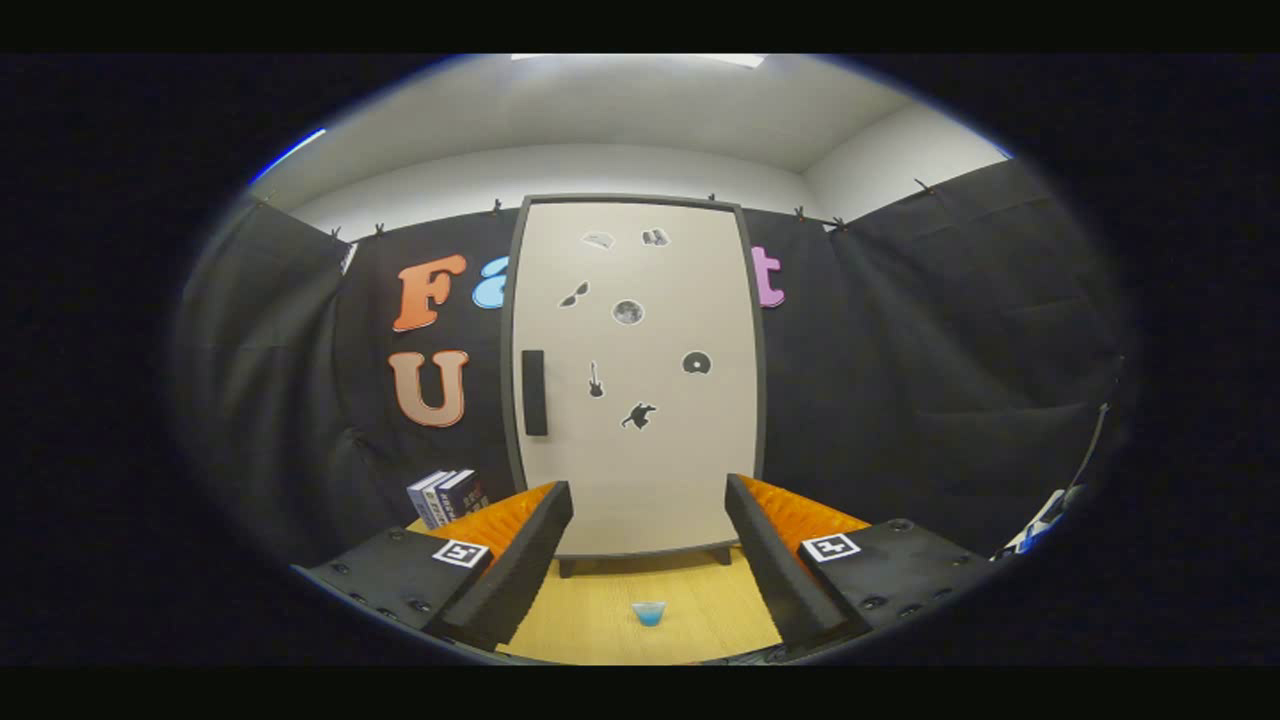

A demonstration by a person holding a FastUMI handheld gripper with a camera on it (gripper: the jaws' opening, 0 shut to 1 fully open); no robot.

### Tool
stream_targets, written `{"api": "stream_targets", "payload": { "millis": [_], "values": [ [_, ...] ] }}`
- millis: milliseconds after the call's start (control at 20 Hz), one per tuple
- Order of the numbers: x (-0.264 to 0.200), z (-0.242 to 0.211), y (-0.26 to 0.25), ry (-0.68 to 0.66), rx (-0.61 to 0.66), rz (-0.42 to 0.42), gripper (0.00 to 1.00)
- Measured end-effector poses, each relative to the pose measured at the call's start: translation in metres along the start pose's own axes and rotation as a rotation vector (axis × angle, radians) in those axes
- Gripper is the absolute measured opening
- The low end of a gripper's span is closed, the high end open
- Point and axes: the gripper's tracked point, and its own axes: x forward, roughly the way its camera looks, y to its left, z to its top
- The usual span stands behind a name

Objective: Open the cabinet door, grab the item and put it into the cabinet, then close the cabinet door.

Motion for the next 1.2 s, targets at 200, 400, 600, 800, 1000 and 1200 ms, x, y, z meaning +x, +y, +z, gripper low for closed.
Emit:
{"api": "stream_targets", "payload": {
  "millis": [200, 400, 600, 800, 1000, 1200],
  "values": [
    [0.033, 0.010, 0.030, 0.028, -0.020, 0.053, 0.98],
    [0.071, 0.023, 0.057, 0.048, 0.014, 0.101, 0.98],
    [0.115, 0.036, 0.078, 0.050, 0.009, 0.108, 0.98],
    [0.162, 0.042, 0.101, 0.063, -0.011, 0.121, 0.98],
    [0.205, 0.037, 0.115, 0.099, -0.017, 0.110, 0.98],
    [0.236, 0.024, 0.129, 0.151, 0.002, 0.117, 0.98]
  ]
}}
